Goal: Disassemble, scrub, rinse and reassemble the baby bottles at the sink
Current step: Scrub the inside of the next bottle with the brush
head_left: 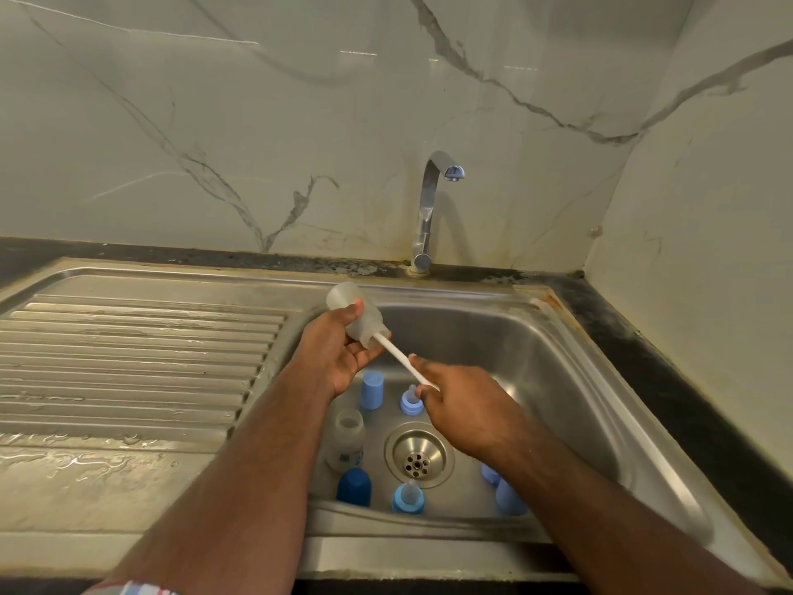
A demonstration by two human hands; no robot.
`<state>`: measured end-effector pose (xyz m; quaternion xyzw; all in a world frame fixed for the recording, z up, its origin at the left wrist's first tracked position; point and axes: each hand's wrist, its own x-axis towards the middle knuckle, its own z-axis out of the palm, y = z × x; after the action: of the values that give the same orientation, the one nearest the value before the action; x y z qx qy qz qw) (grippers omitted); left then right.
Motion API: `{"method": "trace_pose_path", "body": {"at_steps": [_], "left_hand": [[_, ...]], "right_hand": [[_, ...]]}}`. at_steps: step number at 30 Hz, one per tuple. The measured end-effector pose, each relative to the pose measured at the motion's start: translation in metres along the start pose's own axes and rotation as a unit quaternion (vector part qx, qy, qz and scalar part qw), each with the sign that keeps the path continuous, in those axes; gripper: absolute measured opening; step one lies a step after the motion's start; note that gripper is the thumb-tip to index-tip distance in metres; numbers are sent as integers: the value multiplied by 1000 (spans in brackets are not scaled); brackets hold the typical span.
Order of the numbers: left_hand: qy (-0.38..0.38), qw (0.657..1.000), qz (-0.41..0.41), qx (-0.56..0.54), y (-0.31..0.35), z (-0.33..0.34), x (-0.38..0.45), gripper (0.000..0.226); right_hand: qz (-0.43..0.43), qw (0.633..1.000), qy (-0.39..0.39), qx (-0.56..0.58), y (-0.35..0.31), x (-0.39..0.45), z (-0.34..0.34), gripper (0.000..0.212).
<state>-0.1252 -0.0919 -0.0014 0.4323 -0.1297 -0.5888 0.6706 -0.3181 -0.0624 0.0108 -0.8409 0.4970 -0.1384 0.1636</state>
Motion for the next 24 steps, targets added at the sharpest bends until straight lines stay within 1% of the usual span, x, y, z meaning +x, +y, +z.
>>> {"method": "trace_pose_path", "body": {"at_steps": [2, 4, 6, 8, 11, 14, 17, 21, 24], "left_hand": [[-2, 1000, 6, -3, -1, 1, 0, 43], [-12, 1000, 9, 1, -2, 1, 0, 46], [-23, 1000, 4, 6, -2, 2, 0, 45], [-24, 1000, -8, 4, -1, 2, 0, 43], [-15, 1000, -9, 7, -2, 1, -1, 41], [-13, 1000, 1, 15, -3, 3, -1, 45], [-11, 1000, 6, -10, -1, 3, -1, 44], [-20, 1000, 15, -7, -1, 4, -1, 43], [-14, 999, 42, 30, -4, 5, 0, 42]], "right_hand": [[-12, 999, 28, -14, -2, 0, 1, 48], [-19, 999, 35, 12, -4, -2, 2, 48], [-18, 998, 9, 61, -5, -3, 3, 47], [-16, 996, -27, 84, -3, -1, 2, 45], [-5, 999, -29, 38, 3, 2, -1, 46], [-5, 999, 0, -35, -2, 0, 0, 48], [-25, 995, 31, -96, -5, -3, 5, 53], [-2, 986, 19, -166, -7, -3, 8, 71], [4, 987, -3, -161, -12, 0, 12, 70]]}}
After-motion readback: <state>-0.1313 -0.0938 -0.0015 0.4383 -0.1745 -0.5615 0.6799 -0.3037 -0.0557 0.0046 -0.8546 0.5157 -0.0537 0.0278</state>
